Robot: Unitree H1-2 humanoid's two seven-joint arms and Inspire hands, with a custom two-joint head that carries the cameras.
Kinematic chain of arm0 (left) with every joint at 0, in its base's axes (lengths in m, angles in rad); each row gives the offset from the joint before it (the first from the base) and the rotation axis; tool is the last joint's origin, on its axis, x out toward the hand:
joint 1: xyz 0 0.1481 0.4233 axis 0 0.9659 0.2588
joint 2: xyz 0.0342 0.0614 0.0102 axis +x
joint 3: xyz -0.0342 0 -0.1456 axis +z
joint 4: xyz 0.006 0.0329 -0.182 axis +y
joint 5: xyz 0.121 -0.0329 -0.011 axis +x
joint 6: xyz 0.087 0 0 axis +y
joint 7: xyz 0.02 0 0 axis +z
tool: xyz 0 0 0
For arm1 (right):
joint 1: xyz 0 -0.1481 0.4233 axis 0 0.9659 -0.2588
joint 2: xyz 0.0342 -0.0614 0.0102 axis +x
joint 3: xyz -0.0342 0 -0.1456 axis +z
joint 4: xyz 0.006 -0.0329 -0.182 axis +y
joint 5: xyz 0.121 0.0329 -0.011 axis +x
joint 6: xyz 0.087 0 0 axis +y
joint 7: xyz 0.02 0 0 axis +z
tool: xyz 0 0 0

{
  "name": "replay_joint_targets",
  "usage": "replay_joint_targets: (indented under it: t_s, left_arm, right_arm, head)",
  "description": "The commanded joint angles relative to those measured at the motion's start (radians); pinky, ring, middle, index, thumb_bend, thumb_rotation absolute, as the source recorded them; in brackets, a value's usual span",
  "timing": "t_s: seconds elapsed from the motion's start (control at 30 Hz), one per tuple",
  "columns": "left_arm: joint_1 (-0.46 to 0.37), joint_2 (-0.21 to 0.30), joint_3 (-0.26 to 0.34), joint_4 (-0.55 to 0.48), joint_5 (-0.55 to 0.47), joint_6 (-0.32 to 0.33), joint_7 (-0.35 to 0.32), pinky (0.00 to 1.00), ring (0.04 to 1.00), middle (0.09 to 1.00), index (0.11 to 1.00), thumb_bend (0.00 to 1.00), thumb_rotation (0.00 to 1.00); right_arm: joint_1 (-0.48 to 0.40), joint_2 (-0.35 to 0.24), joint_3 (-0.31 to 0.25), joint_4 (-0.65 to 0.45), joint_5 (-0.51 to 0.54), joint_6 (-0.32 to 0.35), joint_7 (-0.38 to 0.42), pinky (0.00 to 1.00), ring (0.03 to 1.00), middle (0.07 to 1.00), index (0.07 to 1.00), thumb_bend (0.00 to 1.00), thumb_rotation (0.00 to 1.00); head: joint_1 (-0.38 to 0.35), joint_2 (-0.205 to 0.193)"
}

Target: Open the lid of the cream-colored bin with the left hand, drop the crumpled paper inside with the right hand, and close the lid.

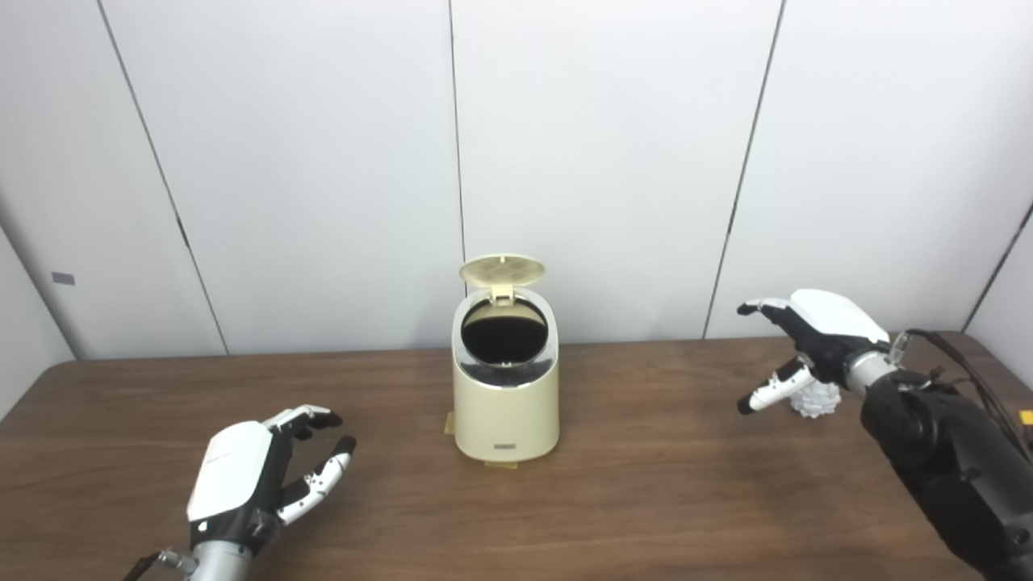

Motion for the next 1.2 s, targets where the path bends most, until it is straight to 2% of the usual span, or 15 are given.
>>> replay_joint_targets:
  t_s: [0.0, 0.13, 0.3, 0.6, 0.73, 0.83, 1.17]
  left_arm:
    - [-0.036, 0.025, 0.010, -0.025, 0.005, -0.028, 0.026, 0.53, 0.661, 0.713, 0.704, 0.38, 0.72]
    - [-0.039, 0.023, 0.011, -0.022, 0.007, -0.035, 0.032, 0.50, 0.630, 0.708, 0.698, 0.35, 0.72]
    - [-0.042, 0.024, 0.014, -0.014, 0.006, -0.053, 0.052, 0.47, 0.602, 0.708, 0.696, 0.34, 0.72]
    - [-0.042, 0.028, 0.020, -0.014, 0.002, -0.065, 0.057, 0.49, 0.630, 0.708, 0.697, 0.32, 0.74]
    - [-0.042, 0.030, 0.024, -0.012, 0.001, -0.064, 0.053, 0.49, 0.629, 0.705, 0.697, 0.34, 0.75]
    - [-0.041, 0.032, 0.026, -0.013, -0.001, -0.066, 0.054, 0.49, 0.626, 0.705, 0.698, 0.34, 0.78]
    - [-0.039, 0.033, 0.031, -0.013, -0.009, -0.077, 0.058, 0.48, 0.619, 0.700, 0.696, 0.34, 0.75]
  right_arm:
    - [-0.073, -0.043, 0.008, 0.015, -0.027, 0.006, -0.001, 0.61, 0.832, 0.894, 0.823, 1.00, 0.30]
    - [-0.095, -0.058, 0.041, 0.074, -0.048, 0.001, 0.007, 0.59, 0.813, 0.881, 0.802, 1.00, 0.30]
    - [-0.097, -0.070, 0.050, 0.094, -0.025, -0.001, 0.046, 0.61, 0.817, 0.875, 0.782, 1.00, 0.27]
    - [-0.088, -0.080, 0.068, 0.085, 0.000, -0.021, 0.104, 0.64, 0.804, 0.856, 0.772, 0.98, 0.25]
    - [-0.083, -0.078, 0.069, 0.093, 0.019, -0.045, 0.106, 0.65, 0.781, 0.818, 0.761, 0.98, 0.24]
    - [-0.088, -0.077, 0.076, 0.108, 0.024, -0.055, 0.114, 0.65, 0.791, 0.824, 0.750, 0.98, 0.23]
    - [-0.120, -0.080, 0.115, 0.164, 0.017, -0.088, 0.138, 0.63, 0.783, 0.817, 0.713, 0.95, 0.20]
  head:
    - [-0.001, -0.001]
    - [-0.004, -0.003]
    - [-0.014, -0.004]
    - [-0.031, -0.007]
    - [-0.034, -0.005]
    - [-0.043, -0.003]
    - [-0.046, 0.000]
